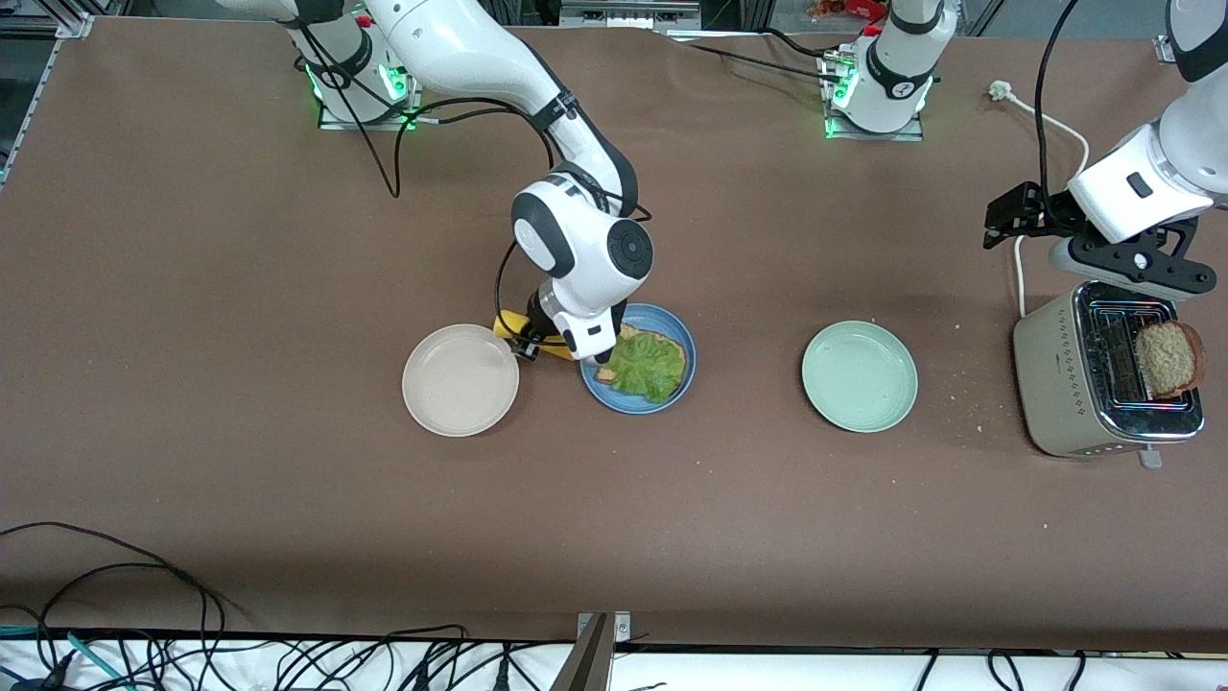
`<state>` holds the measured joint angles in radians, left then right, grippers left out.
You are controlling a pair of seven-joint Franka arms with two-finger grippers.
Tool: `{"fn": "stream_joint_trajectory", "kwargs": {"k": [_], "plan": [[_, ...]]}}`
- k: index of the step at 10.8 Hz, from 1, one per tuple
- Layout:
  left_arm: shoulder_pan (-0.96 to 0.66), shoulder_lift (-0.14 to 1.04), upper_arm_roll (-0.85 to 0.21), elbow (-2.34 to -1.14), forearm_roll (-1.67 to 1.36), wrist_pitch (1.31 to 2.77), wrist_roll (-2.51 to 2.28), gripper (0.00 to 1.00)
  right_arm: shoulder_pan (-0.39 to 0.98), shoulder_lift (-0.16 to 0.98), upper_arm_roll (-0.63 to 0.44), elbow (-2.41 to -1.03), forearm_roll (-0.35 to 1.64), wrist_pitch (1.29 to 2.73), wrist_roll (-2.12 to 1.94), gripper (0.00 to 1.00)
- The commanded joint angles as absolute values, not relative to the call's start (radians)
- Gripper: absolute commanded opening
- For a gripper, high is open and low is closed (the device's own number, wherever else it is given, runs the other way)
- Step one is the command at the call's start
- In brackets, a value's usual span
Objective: Make sandwich in blue plate with both arms
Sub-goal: 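Tilt the mustard bottle over the lettuce with the right gripper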
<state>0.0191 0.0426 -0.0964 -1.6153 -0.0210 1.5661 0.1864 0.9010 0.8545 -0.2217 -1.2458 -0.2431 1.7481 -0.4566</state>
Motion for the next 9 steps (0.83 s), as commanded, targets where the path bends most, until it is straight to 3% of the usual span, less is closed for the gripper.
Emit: {"fn": "stream_joint_trajectory", "kwargs": {"k": [1,9], "plan": [[0.021,0.046,-0.095,-1.598,-0.041,1.562,0.201,1.00,0.870,0.857,-0.216,-1.250,-0.308,1.788,-0.404,0.00],[0.020,0.046,-0.095,-1.598,-0.041,1.562,0.201,1.00,0.807,0.781,-0.203,-1.249,-0.295,1.727,-0.356,0.00]]}}
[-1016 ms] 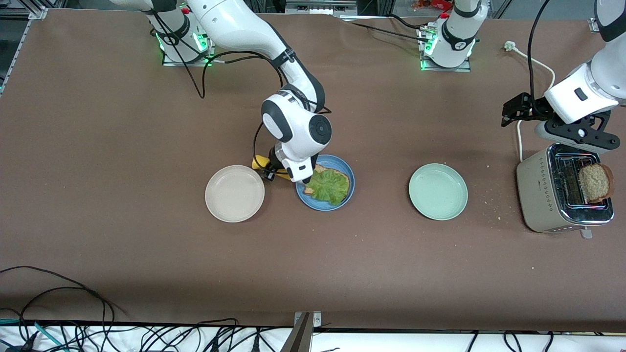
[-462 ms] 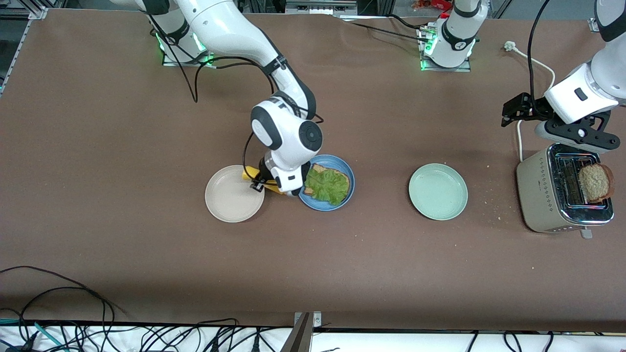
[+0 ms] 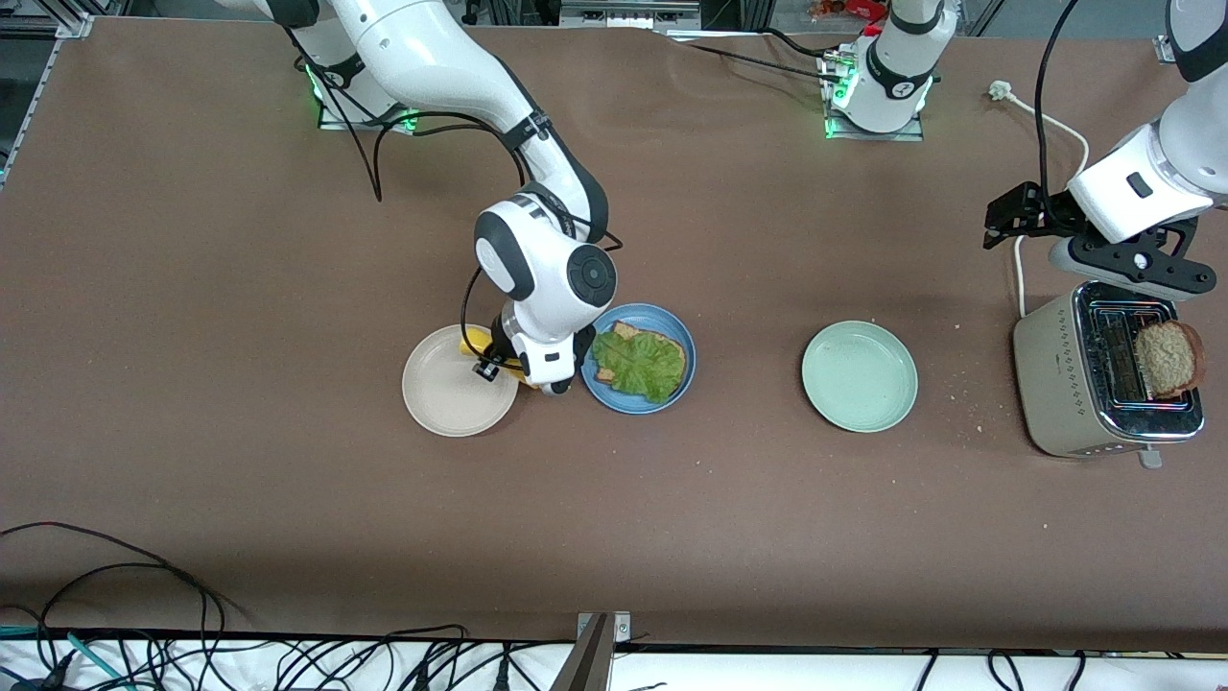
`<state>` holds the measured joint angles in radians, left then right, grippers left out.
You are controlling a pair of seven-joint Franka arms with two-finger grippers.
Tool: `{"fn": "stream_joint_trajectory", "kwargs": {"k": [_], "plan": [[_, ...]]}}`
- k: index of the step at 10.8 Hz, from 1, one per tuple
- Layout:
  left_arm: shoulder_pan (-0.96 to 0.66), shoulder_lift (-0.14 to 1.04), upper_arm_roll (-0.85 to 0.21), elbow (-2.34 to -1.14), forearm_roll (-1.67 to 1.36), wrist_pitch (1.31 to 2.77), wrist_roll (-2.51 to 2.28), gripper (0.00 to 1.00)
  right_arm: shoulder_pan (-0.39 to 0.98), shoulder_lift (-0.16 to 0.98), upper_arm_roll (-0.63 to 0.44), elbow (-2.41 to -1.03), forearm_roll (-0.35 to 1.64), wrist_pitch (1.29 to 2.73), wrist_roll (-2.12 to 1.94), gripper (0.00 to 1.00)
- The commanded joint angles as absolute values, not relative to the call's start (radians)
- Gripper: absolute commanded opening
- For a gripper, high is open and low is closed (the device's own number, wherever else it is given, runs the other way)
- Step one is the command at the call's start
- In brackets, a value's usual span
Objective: Make sandwich in blue plate with both arms
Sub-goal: 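Carry the mustard bottle back and set it upright on the table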
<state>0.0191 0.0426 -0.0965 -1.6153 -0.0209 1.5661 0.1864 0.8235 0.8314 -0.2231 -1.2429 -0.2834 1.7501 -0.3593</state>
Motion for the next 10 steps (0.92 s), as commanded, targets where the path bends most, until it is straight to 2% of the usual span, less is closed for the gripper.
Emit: {"fn": "stream_joint_trajectory", "kwargs": {"k": [1,5,7,10], "plan": [[0.020,0.046,-0.095,-1.598,-0.041,1.562,0.201,1.00,0.769,0.764,-0.157,-1.249,-0.284,1.735,-0.370,0.00],[0.020,0.046,-0.095,-1.598,-0.041,1.562,0.201,1.00,0.467,0.742,0.188,-1.246,-0.221,1.834,-0.483,0.00],[0.020,0.046,-0.095,-1.598,-0.041,1.562,0.201,1.00,0.369,0.738,0.241,-1.247,-0.072,1.897,-0.642,0.00],[0.020,0.046,-0.095,-1.598,-0.041,1.562,0.201,1.00,0.218,0.675,0.241,-1.267,0.216,1.878,-1.016,0.00]]}}
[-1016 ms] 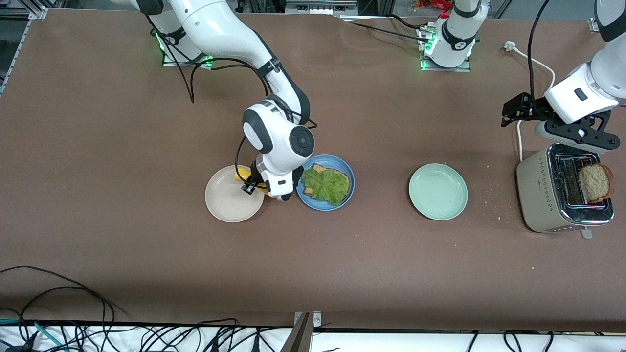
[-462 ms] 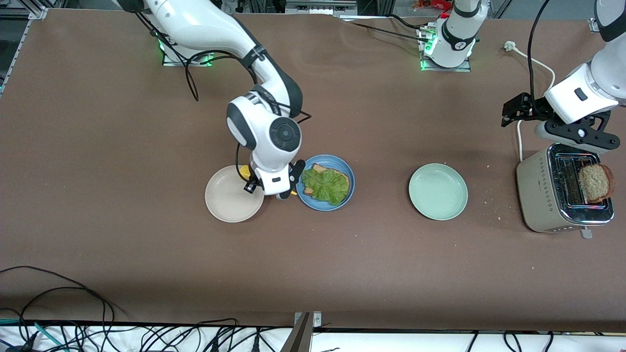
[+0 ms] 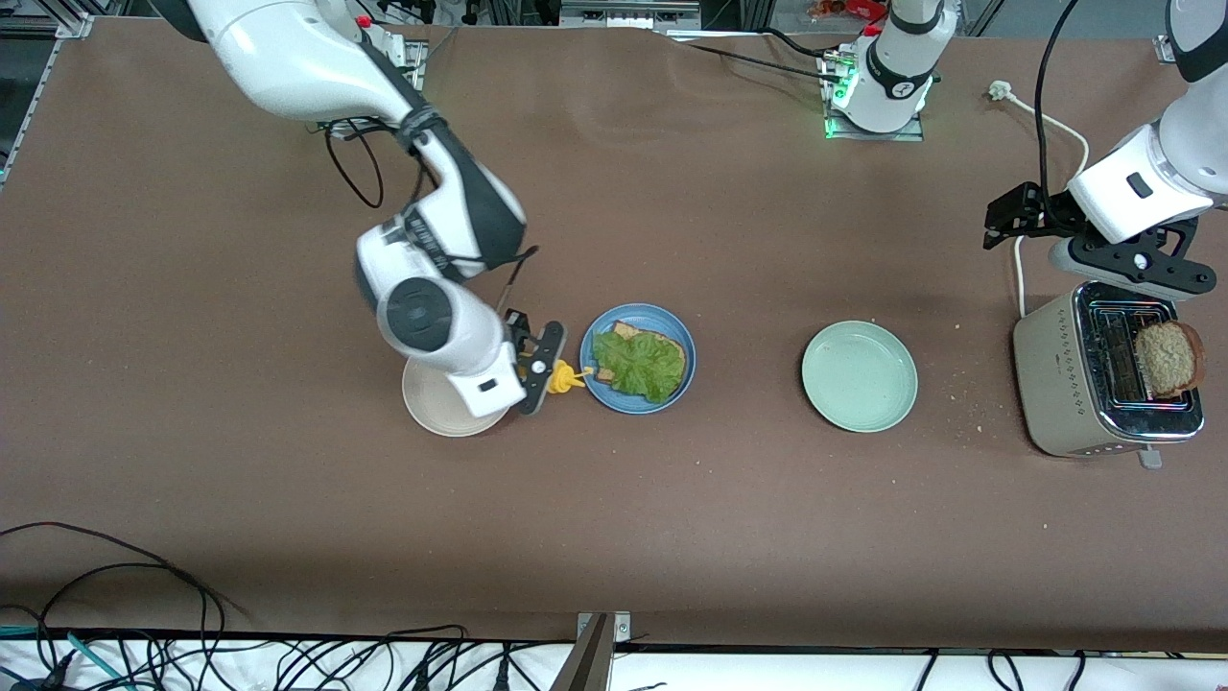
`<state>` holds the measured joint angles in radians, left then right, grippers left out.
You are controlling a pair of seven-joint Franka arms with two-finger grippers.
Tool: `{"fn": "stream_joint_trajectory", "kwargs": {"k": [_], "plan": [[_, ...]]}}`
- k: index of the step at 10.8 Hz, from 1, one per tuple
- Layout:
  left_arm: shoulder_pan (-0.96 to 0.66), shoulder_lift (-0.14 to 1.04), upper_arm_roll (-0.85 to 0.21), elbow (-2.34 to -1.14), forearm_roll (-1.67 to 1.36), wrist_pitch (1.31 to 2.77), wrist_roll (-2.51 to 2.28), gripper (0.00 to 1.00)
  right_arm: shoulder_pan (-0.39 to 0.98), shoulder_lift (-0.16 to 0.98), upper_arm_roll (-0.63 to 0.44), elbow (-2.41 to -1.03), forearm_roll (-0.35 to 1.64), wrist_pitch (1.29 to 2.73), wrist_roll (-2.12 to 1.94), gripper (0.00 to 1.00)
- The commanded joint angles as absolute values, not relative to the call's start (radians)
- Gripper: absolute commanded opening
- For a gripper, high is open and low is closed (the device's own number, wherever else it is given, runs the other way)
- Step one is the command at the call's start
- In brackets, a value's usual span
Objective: Make sandwich in blue plate with both arms
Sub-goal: 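Carry the mustard bottle back and set it upright on the table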
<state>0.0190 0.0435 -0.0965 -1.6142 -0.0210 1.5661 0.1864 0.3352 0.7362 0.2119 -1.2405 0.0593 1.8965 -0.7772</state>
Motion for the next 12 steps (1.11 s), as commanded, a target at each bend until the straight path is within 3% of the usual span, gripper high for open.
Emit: {"fn": "stream_joint_trajectory", "kwargs": {"k": [1,7,12], "plan": [[0.020,0.046,-0.095,-1.598,-0.041,1.562,0.201,1.00,0.168,0.658,0.241,-1.282,0.288,1.850,-1.125,0.00],[0.020,0.046,-0.095,-1.598,-0.041,1.562,0.201,1.00,-0.205,0.721,0.235,-1.333,0.667,1.495,-1.872,0.00],[0.020,0.046,-0.095,-1.598,-0.041,1.562,0.201,1.00,-0.336,0.903,0.233,-1.382,0.676,1.488,-2.298,0.00]]}}
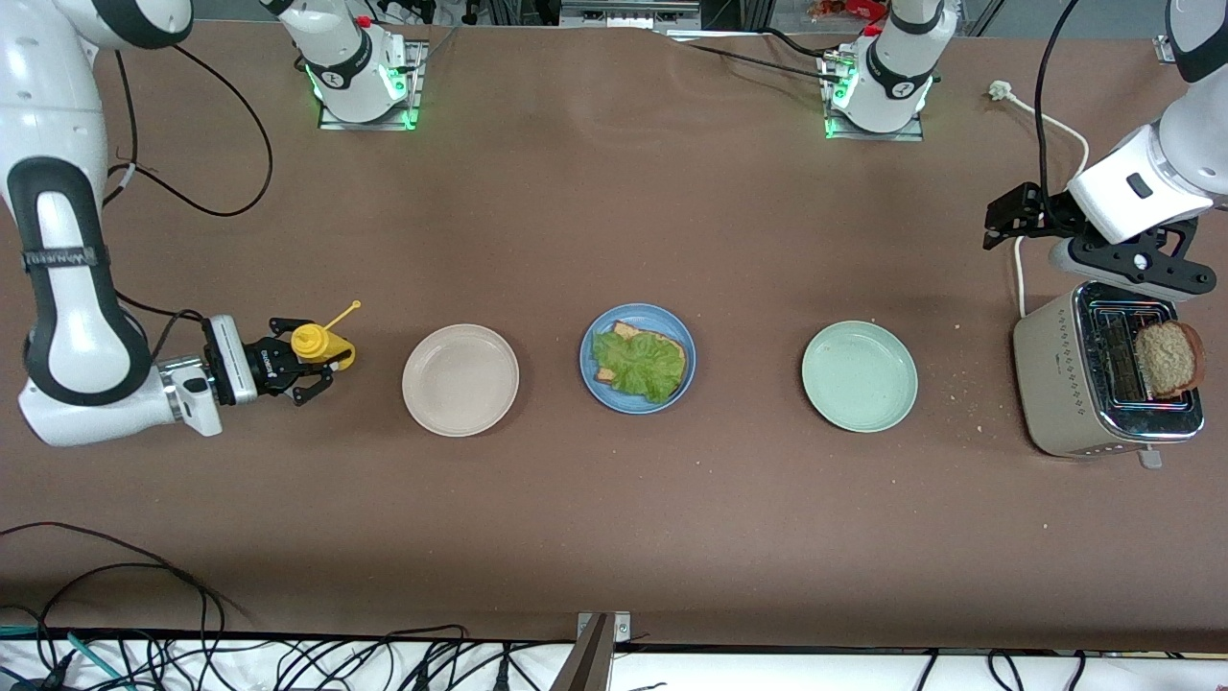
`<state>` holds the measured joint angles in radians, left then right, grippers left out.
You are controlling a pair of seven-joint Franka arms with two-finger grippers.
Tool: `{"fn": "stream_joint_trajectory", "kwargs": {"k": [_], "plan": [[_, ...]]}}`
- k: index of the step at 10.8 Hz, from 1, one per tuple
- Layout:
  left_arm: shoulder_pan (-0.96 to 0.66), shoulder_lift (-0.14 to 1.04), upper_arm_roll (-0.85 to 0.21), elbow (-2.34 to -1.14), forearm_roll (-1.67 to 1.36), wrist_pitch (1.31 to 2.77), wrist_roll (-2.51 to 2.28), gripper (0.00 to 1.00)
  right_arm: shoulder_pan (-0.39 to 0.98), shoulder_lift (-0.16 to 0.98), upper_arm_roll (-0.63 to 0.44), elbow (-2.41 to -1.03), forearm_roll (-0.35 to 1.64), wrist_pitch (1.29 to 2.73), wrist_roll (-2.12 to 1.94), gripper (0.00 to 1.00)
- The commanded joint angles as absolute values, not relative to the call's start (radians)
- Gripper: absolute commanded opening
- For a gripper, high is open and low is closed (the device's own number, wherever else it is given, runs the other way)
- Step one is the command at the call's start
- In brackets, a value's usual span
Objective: Make sandwich in blue plate with both arms
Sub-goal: 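Carry the mustard bottle back and set it upright on the table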
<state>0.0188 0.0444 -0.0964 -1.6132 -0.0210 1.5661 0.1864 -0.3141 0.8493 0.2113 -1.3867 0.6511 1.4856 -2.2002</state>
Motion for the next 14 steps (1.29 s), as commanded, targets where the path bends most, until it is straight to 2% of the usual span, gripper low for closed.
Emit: {"fn": "stream_joint_trajectory", "kwargs": {"k": [1,8,11,12,13,14], "plan": [[0.020,0.046,-0.095,-1.598,-0.041,1.562,0.201,1.00,-0.336,0.925,0.233,-1.381,0.689,1.488,-2.313,0.00],[0.038,0.058,-0.084,-1.597,-0.041,1.562,0.207,1.00,-0.339,1.041,0.235,-1.359,0.689,1.534,-2.421,0.00],[0.124,0.090,-0.081,-1.594,-0.020,1.566,0.207,1.00,-0.353,1.063,0.235,-1.347,0.712,1.546,-2.422,0.03],[0.149,0.109,-0.083,-1.571,0.039,1.568,0.206,1.00,-0.357,1.065,0.235,-1.345,0.730,1.548,-2.422,0.32],[0.150,0.144,-0.083,-1.553,0.126,1.569,0.207,1.00,-0.359,1.069,0.235,-1.332,0.730,1.548,-2.421,0.99],[0.182,0.182,-0.078,-1.540,0.177,1.571,0.210,1.00,-0.359,1.075,0.233,-1.316,0.730,1.549,-2.410,1.00]]}}
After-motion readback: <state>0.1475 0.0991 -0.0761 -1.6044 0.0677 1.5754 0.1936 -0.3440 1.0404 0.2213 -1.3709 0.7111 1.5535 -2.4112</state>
